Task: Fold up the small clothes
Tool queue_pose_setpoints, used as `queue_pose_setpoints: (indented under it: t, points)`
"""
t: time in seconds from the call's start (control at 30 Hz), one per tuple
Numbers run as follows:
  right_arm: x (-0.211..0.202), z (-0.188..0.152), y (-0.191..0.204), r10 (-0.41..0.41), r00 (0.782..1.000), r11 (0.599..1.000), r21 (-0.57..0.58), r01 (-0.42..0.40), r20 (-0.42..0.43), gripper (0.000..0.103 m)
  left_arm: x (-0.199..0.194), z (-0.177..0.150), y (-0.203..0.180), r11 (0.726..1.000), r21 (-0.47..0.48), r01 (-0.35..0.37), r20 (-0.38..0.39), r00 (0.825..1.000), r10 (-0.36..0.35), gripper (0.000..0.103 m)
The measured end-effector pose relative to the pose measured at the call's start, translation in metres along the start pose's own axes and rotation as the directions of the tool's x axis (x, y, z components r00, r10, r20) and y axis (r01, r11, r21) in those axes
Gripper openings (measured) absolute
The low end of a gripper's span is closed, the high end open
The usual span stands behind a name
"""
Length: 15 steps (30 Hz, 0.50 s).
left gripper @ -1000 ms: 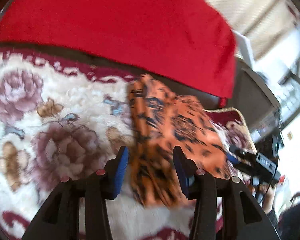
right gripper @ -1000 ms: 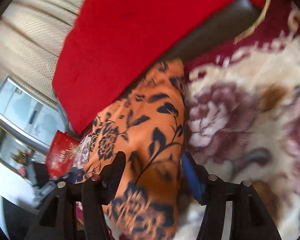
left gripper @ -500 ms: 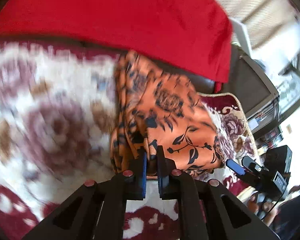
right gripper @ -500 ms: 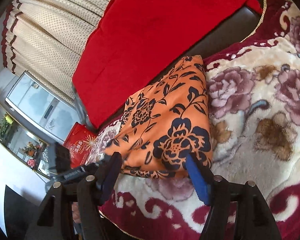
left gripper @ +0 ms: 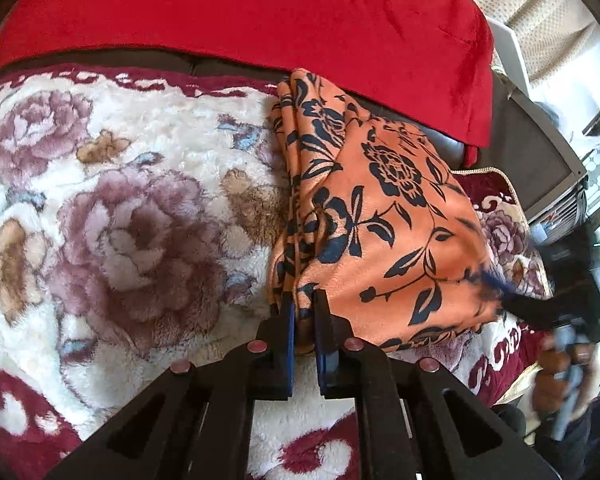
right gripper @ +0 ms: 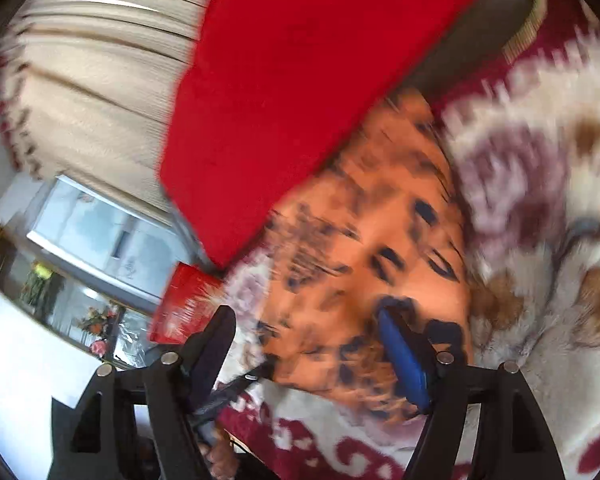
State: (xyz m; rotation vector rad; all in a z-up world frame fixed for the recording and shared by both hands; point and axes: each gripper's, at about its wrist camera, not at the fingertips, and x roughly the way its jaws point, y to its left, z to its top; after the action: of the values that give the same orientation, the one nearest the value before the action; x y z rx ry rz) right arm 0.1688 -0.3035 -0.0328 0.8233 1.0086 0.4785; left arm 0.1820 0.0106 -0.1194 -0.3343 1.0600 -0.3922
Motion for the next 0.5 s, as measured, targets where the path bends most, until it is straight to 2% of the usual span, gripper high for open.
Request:
queue_pose_setpoints:
  t: [0.03,0.1,0.17,0.23,0.3,0.37,0.47,0.5]
  points:
    - [0.007,-0.001,-0.009,-0.004,1.0,0.999,0.035,0.005,-0.019,0.077,-0.003,0.001,-0.001,1.0,-0.001,0.001,-0.001,1.0,-0.001,0.01]
    - [0.006,-0.002,-0.017,0.034,0.999,0.997,0.064,-0.035,0.009,0.077,-0.018,0.005,-0.009,1.0,0.007,0.008,0.015,1.0,-0.008,0.011]
    - [0.001,-0.001,-0.014,0.037,0.999,0.997,0.06,-0.038,0.014,0.077,-0.047,0.009,-0.026,0.998,0.057,0.011,0.092,0.996,-0.016,0.011]
    - [0.002,0.0,-0.01,0.015,1.0,0.999,0.034,-0.015,-0.003,0.077,-0.069,0.017,-0.044,0.993,0.118,0.03,0.164,0.985,-0.049,0.015]
    - [0.005,-0.001,-0.008,0.0,1.0,1.0,0.015,0.0,-0.007,0.077,-0.076,0.031,-0.061,0.987,0.152,0.046,0.187,0.98,-0.074,0.025]
    - [0.005,-0.002,-0.008,-0.005,1.0,1.0,0.005,0.005,-0.005,0.077,-0.065,0.042,-0.069,0.981,0.186,0.05,0.173,0.982,-0.082,0.025]
    - [0.003,-0.004,-0.008,0.0,1.0,1.0,0.005,0.0,-0.011,0.077,-0.021,0.057,-0.062,0.988,0.153,0.017,0.084,0.996,-0.031,0.025]
    - [0.003,-0.003,-0.008,0.001,1.0,1.0,0.005,-0.001,-0.015,0.077,-0.005,0.058,-0.053,0.991,0.133,-0.015,0.041,0.999,0.01,0.025]
